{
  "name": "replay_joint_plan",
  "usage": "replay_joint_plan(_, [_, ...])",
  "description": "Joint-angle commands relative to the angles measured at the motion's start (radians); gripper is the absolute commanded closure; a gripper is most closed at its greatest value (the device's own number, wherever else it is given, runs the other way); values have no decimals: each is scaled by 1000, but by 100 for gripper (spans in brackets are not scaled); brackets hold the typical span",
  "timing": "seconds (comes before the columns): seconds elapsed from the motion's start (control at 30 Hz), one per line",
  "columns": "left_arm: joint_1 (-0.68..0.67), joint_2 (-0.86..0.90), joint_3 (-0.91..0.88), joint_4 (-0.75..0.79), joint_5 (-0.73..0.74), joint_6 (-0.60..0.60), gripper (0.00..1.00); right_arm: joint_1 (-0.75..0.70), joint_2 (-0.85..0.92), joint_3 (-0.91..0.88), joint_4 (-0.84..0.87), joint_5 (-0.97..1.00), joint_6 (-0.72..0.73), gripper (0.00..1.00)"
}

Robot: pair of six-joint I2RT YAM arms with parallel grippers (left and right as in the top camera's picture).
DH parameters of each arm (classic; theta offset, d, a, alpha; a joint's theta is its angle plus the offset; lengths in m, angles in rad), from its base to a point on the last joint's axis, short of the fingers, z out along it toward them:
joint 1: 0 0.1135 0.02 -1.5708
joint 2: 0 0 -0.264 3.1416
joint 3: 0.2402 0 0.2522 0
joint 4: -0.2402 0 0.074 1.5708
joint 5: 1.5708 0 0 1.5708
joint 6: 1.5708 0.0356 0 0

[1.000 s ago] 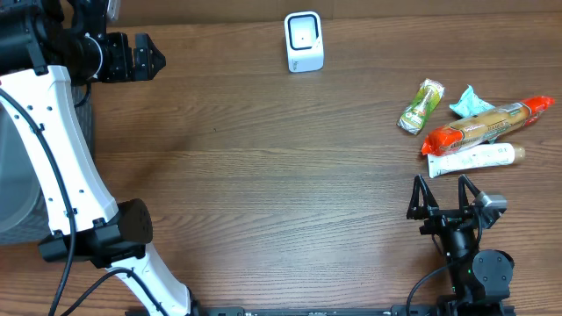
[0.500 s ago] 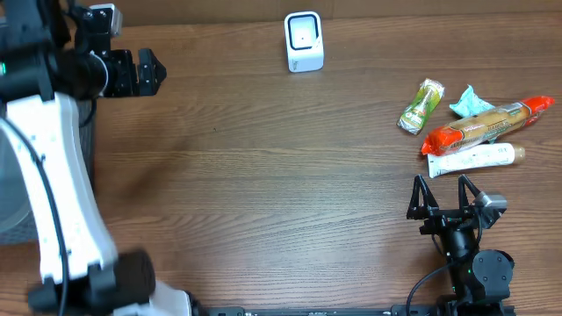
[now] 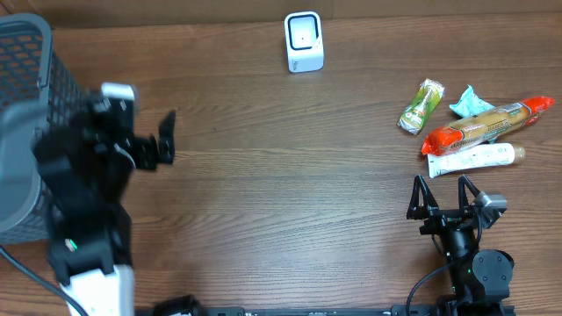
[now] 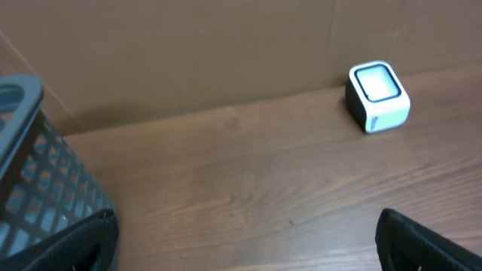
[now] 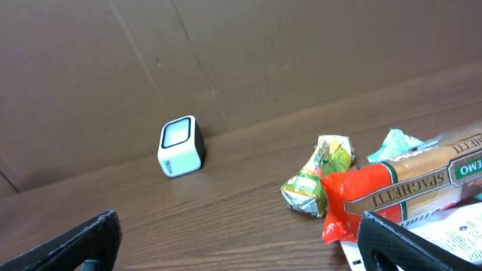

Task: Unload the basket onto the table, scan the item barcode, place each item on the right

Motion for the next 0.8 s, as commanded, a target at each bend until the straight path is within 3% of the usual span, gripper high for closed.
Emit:
replay_joint_plan(0.0, [-8,-154,-209,131,-1,29,0,-3,-10,-11,6,13,-7,0])
replay_joint_plan(0.2, [-23,-389,-546,406,-1,29,0,-3,-10,-11,6,13,-7,0])
replay_joint_plan(0.37, [-23,-558,-751,545,-10,30,0,-3,-10,-11,6,13,-7,0])
replay_joint_plan(0.67, [-23,-773,-971,581,-61,50,0,-3,-10,-11,6,13,-7,0])
replay_joint_plan(0.77, [-26,-814,-977,509,-62,71,1,-3,-10,-11,6,13,-7,0])
